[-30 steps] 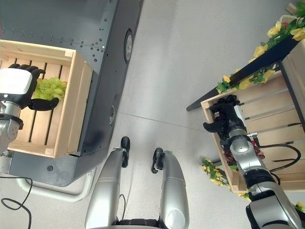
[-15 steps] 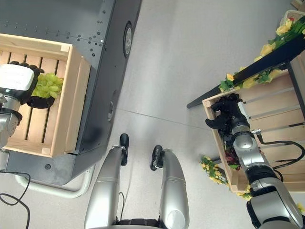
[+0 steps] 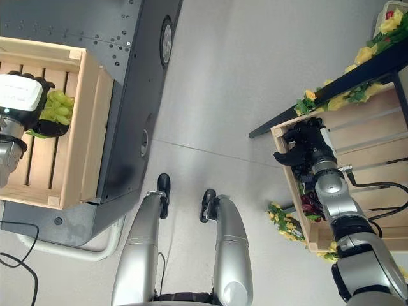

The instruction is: Pick up the fruits from the basket on one side to the basket on the other side

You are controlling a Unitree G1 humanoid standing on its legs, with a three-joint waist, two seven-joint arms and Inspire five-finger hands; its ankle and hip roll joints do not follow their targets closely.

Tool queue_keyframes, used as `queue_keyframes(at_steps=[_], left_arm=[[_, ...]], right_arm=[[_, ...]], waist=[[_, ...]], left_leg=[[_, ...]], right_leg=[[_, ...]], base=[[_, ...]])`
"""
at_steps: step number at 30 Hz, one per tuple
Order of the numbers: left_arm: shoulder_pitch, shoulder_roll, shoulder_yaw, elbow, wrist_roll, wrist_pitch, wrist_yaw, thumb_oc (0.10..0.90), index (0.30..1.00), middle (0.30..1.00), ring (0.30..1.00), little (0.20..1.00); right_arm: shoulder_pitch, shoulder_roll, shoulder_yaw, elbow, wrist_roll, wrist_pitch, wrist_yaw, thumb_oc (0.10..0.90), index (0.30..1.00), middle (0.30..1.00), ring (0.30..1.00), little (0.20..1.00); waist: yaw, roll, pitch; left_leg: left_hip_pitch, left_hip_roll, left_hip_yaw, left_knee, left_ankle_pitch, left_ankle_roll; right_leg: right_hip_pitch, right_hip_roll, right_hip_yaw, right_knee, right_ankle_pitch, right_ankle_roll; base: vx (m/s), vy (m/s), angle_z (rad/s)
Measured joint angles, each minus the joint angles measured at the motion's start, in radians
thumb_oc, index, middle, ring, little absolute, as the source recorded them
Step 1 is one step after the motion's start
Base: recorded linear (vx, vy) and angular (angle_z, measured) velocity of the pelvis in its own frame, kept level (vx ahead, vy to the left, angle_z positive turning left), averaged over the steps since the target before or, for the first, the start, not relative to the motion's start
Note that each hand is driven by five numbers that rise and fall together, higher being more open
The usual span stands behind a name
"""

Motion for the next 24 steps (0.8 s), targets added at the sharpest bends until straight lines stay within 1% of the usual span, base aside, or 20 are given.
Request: queue_keyframes(at_steps=[1, 2, 3, 4, 5, 6, 14, 17, 19, 24], left_arm=[[-0.009, -0.001, -0.022, 0.003, 0.014, 0.002, -0.026, 0.671, 0.707, 0.707, 0.707, 0.707], [-0.018, -0.001, -0.042, 0.007, 0.016, 0.005, -0.045, 0.671, 0.707, 0.707, 0.707, 0.707], [-0.02, -0.001, -0.05, 0.006, 0.017, 0.009, -0.053, 0.535, 0.502, 0.502, 0.502, 0.502], [-0.023, -0.001, -0.049, 0.007, 0.018, 0.01, -0.053, 0.518, 0.476, 0.476, 0.476, 0.476], [-0.028, -0.001, -0.049, 0.009, 0.019, 0.011, -0.054, 0.43, 0.345, 0.345, 0.345, 0.345], [-0.036, -0.001, -0.051, 0.011, 0.02, 0.012, -0.058, 0.4, 0.3, 0.3, 0.3, 0.3], [-0.039, -0.001, -0.07, 0.014, 0.018, 0.004, -0.104, 0.4, 0.3, 0.3, 0.3, 0.3], [-0.039, -0.001, -0.069, 0.013, 0.017, 0.004, -0.114, 0.4, 0.3, 0.3, 0.3, 0.3], [-0.039, -0.001, -0.067, 0.014, 0.018, 0.004, -0.117, 0.4, 0.3, 0.3, 0.3, 0.3], [-0.036, -0.001, -0.067, 0.024, 0.02, 0.004, -0.12, 0.4, 0.3, 0.3, 0.3, 0.3]], right_arm=[[0.0, 0.0, 0.003, 0.001, 0.002, 0.0, 0.001, 0.8, 0.9, 0.9, 0.9, 0.9], [-0.002, -0.001, 0.003, 0.002, 0.005, 0.0, 0.002, 0.8, 0.9, 0.9, 0.9, 0.9], [-0.005, -0.003, 0.009, 0.003, 0.031, 0.0, 0.004, 0.8, 0.9, 0.9, 0.9, 0.9], [-0.005, -0.003, 0.009, 0.003, 0.031, 0.0, 0.004, 0.8, 0.9, 0.9, 0.9, 0.9], [-0.006, -0.004, 0.009, 0.003, 0.031, 0.0, 0.004, 0.8, 0.9, 0.9, 0.9, 0.9], [-0.01, -0.007, 0.01, 0.004, 0.032, 0.0, 0.009, 0.8, 0.9, 0.9, 0.9, 0.9], [-0.019, -0.016, 0.029, 0.01, 0.041, -0.01, 0.014, 0.8, 0.9, 0.9, 0.9, 0.9], [-0.019, -0.016, 0.029, 0.01, 0.043, -0.01, 0.016, 0.8, 0.9, 0.9, 0.9, 0.9], [-0.018, -0.016, 0.031, 0.01, 0.07, -0.01, 0.023, 0.8, 0.9, 0.9, 0.9, 0.9], [-0.016, -0.016, 0.032, 0.009, 0.069, -0.01, 0.029, 0.8, 0.9, 0.9, 0.9, 0.9]], waist=[[-0.001, -0.002, 0.0], [-0.001, -0.002, 0.0], [-0.001, -0.002, 0.0], [0.0, -0.002, 0.0], [0.0, -0.003, -0.001], [0.0, -0.003, -0.001], [0.002, -0.003, -0.001], [0.002, -0.003, -0.001], [0.002, -0.003, -0.001], [0.001, -0.004, -0.001]], left_leg=[[-0.001, 0.0, 0.0, 0.001, -0.001, 0.001], [-0.003, 0.0, 0.0, 0.001, -0.001, 0.002], [-0.006, 0.0, 0.001, 0.003, -0.002, 0.003], [-0.008, 0.0, 0.001, 0.003, -0.002, 0.003], [-0.009, 0.0, 0.001, 0.003, -0.002, 0.003], [-0.013, 0.001, 0.001, 0.004, -0.002, 0.003], [-0.018, 0.005, 0.001, 0.006, -0.002, 0.003], [-0.017, 0.005, 0.001, 0.006, -0.002, 0.003], [-0.016, 0.005, 0.001, 0.006, -0.002, 0.002], [-0.008, 0.005, 0.002, 0.008, -0.002, 0.002]], right_leg=[[0.0, 0.0, 0.0, -0.001, 0.0, 0.0], [-0.001, 0.0, 0.0, -0.002, 0.0, 0.001], [-0.005, 0.0, 0.001, -0.001, 0.0, 0.001], [-0.006, 0.0, 0.001, -0.001, 0.0, 0.001], [-0.008, 0.0, 0.001, -0.001, 0.001, 0.001], [-0.013, 0.0, 0.001, 0.0, 0.001, 0.001], [-0.016, 0.004, 0.0, 0.0, 0.001, 0.0], [-0.015, 0.004, 0.0, 0.0, 0.001, 0.0], [-0.014, 0.004, 0.0, 0.0, 0.002, 0.0], [-0.007, 0.004, 0.002, -0.001, 0.003, -0.001]], base=[[0.0, 0.0, 0.0], [0.0, 0.0, 0.0], [0.0, 0.0, 0.0], [0.0, 0.0, 0.0], [0.0, 0.0, 0.0], [0.0, 0.0, 0.0], [0.0, 0.001, 0.0], [0.0, 0.0, 0.0], [0.0, 0.0, 0.0], [0.0, 0.0, 0.0]])
